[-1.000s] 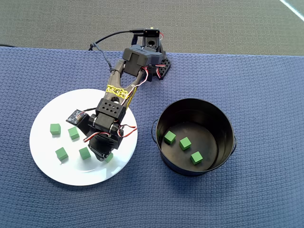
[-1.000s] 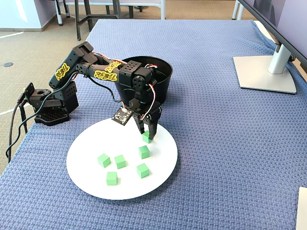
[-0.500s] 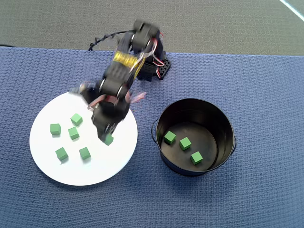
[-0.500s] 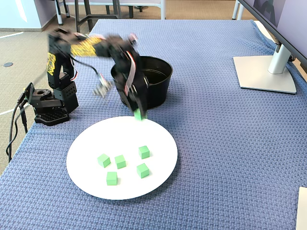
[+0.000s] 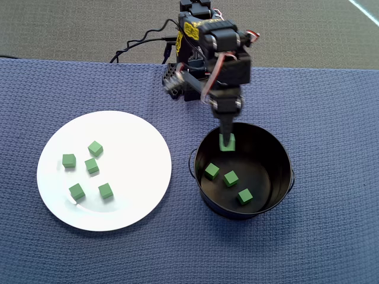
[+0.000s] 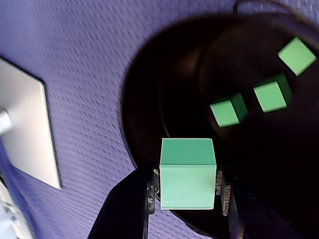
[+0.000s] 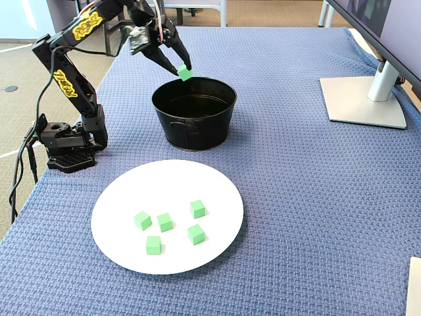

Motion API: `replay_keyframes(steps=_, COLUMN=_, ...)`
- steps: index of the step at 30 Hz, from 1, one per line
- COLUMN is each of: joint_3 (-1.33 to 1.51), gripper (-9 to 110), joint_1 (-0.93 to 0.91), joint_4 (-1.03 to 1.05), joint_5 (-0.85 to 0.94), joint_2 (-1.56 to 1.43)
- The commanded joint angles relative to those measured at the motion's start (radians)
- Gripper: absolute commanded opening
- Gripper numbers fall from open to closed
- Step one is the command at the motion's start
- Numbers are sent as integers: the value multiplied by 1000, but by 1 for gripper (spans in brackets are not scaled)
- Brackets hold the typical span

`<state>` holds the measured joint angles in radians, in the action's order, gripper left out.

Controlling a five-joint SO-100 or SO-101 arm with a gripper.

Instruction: Pick up the green cubes from the white plate and place them in the black recipient

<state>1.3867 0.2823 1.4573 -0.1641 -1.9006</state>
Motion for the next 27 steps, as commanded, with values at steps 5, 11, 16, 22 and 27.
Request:
replay_keyframes(steps=5, joint_3=-15, gripper=0, joint_1=74, joint_4=-101, joint_5=-18, joint_2=155)
replay_keyframes(steps=11, joint_3=9, gripper=40, joint_1=80, joint_4=-109, joint_5=43, joint_2=153)
replay_keyframes(steps=16, joint_3=5, gripper=41, joint_1=29, joint_4=-117, joint_5=54, joint_2=103)
replay_keyframes(steps=22, joint_3=-95, gripper=39, joint_1=-160, joint_4=-11, joint_5=101, joint_2=64)
replay_keyframes(steps=27, joint_3=-64, gripper=38, joint_1=-383, joint_4=91, joint_5=411, joint_2=17)
